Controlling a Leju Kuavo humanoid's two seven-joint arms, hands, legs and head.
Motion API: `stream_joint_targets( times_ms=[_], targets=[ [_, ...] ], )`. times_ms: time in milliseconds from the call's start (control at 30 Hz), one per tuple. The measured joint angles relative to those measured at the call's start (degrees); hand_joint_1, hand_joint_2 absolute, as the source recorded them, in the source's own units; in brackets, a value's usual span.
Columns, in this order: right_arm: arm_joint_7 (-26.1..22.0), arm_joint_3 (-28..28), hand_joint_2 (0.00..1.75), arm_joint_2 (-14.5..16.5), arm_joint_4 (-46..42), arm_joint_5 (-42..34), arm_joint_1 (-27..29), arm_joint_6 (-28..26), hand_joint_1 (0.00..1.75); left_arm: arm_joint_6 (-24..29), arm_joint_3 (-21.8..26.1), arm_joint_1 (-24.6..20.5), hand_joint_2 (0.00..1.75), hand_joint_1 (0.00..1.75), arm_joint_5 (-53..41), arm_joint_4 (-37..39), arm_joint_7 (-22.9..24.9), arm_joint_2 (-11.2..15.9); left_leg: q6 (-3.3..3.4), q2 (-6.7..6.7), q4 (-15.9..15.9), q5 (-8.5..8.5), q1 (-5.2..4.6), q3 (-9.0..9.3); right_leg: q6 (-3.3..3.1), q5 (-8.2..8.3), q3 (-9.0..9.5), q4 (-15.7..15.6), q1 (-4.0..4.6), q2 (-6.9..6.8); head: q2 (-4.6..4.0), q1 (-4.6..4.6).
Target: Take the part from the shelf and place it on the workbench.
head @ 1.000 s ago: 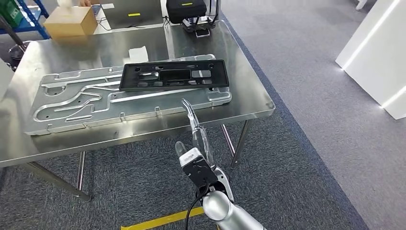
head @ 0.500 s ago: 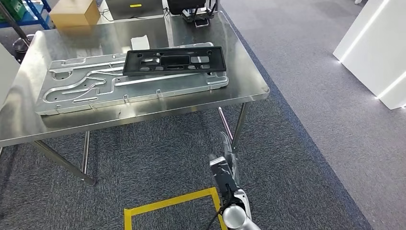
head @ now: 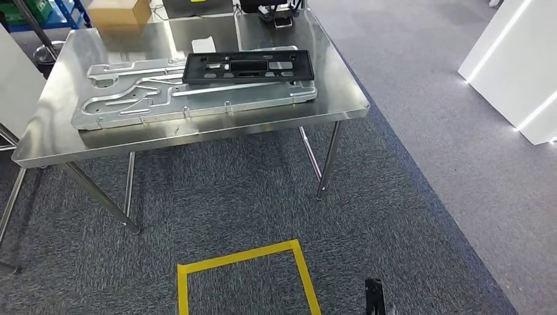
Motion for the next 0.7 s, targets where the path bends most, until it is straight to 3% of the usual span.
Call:
stream_joint_targets(
  times_ms=[33,67,133,167,200,267,333,400,433,500,533,567,633,667,700],
  targets=[
    [2.21,-0.60,0.00,-0.30,1.43,0.41,0.54,-0.33,0.00,0.00,0.15,-0.02,0.00,0.00,0.02,0.00,-0.03,-0.01,0.54,0.14,-0.20,0.76,0.08,-0.58,0.35,-1.61,-0.47,0.95,-0.12,0.27,0.00,0.06],
    [4.44,-1.00,0.00,-0.57,2.69,0.87,1.01,-0.64,0.00,0.00,0.27,-0.02,0.00,0.00,0.03,0.00,-0.08,-0.02,0.94,0.28,-0.36,1.56,0.17,-1.34,0.65,-4.25,-1.16,2.90,-0.21,0.57,0.00,0.11],
    [9.28,-1.41,0.00,-0.94,4.74,1.94,1.55,-1.06,0.00,-0.02,0.44,-0.04,0.00,0.00,0.03,0.00,-0.20,-0.03,1.26,0.47,-0.36,3.01,0.11,-3.13,1.13,-10.48,-2.73,9.20,-0.34,0.98,0.00,0.20],
    [11.73,-1.50,0.00,-1.09,5.58,2.52,1.65,-1.16,0.00,-0.04,0.51,-0.03,0.00,0.00,0.01,0.00,-0.25,-0.03,1.24,0.54,-0.33,3.73,0.06,-4.09,1.28,-12.00,-3.09,12.26,-0.39,1.03,0.00,0.20],
    [13.94,-1.53,0.00,-1.23,6.30,3.01,1.74,-1.22,0.00,-0.05,0.58,-0.01,0.00,0.00,-0.01,0.00,-0.28,-0.03,1.18,0.61,-0.29,4.47,0.02,-5.04,1.33,-12.02,-2.80,14.21,-0.45,1.07,0.00,0.20],
    [16.75,-1.53,0.00,-1.44,7.34,3.69,1.94,-1.21,0.00,-0.02,0.73,0.01,0.00,0.00,0.01,0.00,-0.30,-0.04,0.93,0.69,-0.24,5.86,-0.04,-6.84,1.11,-9.03,0.56,12.81,-0.50,1.13,0.00,0.20],
    [17.76,-1.53,0.00,-1.60,7.82,4.12,2.04,-1.10,0.00,0.08,0.90,-0.02,0.00,0.00,0.03,0.00,-0.22,-0.11,0.52,0.68,-0.17,7.08,-0.13,-8.07,0.49,-7.53,7.53,4.71,-0.34,1.23,0.00,0.21],
    [17.97,-1.52,0.00,-1.71,8.09,4.40,2.03,-0.79,0.00,0.28,1.07,-0.05,0.00,0.00,0.03,0.00,-0.13,-0.21,-0.11,0.76,-0.18,8.28,-0.24,-8.59,-0.14,-8.68,12.87,-2.87,-0.03,1.24,-0.01,0.17],
    [17.92,-1.52,0.00,-1.73,8.19,4.49,2.06,-0.51,0.00,0.41,1.16,-0.03,0.00,0.00,0.03,0.00,-0.08,-0.25,-0.48,0.82,-0.34,8.92,-0.24,-8.68,-0.44,-8.97,13.79,-4.58,0.18,1.21,0.00,0.16],
    [17.47,-1.52,0.00,-1.71,8.45,4.65,2.17,0.24,0.00,0.70,1.41,0.07,0.00,0.00,0.05,0.00,-0.02,-0.26,-1.21,0.79,-0.55,9.58,-0.15,-8.94,-1.25,-7.97,12.99,-5.16,0.13,1.01,0.00,0.19],
    [17.10,-1.52,0.00,-1.68,8.55,4.72,2.17,0.68,0.00,0.82,1.51,0.12,0.00,0.00,0.07,0.00,0.01,-0.25,-1.51,0.68,0.19,8.41,-0.09,-9.39,-1.82,-7.21,12.36,-5.25,0.04,0.86,0.01,0.12],
    [16.60,-1.52,0.00,-1.65,8.63,4.77,2.19,1.12,0.00,0.91,1.60,0.20,0.00,0.00,0.09,0.00,0.02,-0.24,-1.76,0.56,1.95,6.10,-0.05,-10.00,-2.32,-6.41,11.60,-5.36,-0.08,0.68,0.01,0.03],
    [15.64,-1.52,0.00,-1.63,8.70,4.80,2.33,2.06,0.00,0.98,1.72,0.36,0.00,0.00,0.13,0.00,0.02,-0.23,-2.16,0.46,8.62,-0.20,0.16,-11.50,-2.91,-5.04,9.76,-5.07,-0.01,0.46,-0.01,-0.12],
    [15.18,-1.52,0.00,-1.63,8.73,4.81,2.45,2.54,0.00,0.98,1.81,0.44,0.00,0.00,0.16,0.00,-0.01,-0.23,-2.36,0.46,12.31,-2.13,0.24,-11.92,-2.94,-4.39,8.67,-4.76,0.06,0.39,0.00,-0.15],
    [14.76,-1.52,0.00,-1.62,8.77,4.84,2.55,3.05,0.00,0.98,1.90,0.46,0.00,0.00,0.20,0.00,-0.05,-0.23,-2.50,0.47,15.04,-2.64,0.30,-11.81,-2.90,-3.78,7.47,-4.32,0.12,0.36,0.00,-0.14]
  ],
)
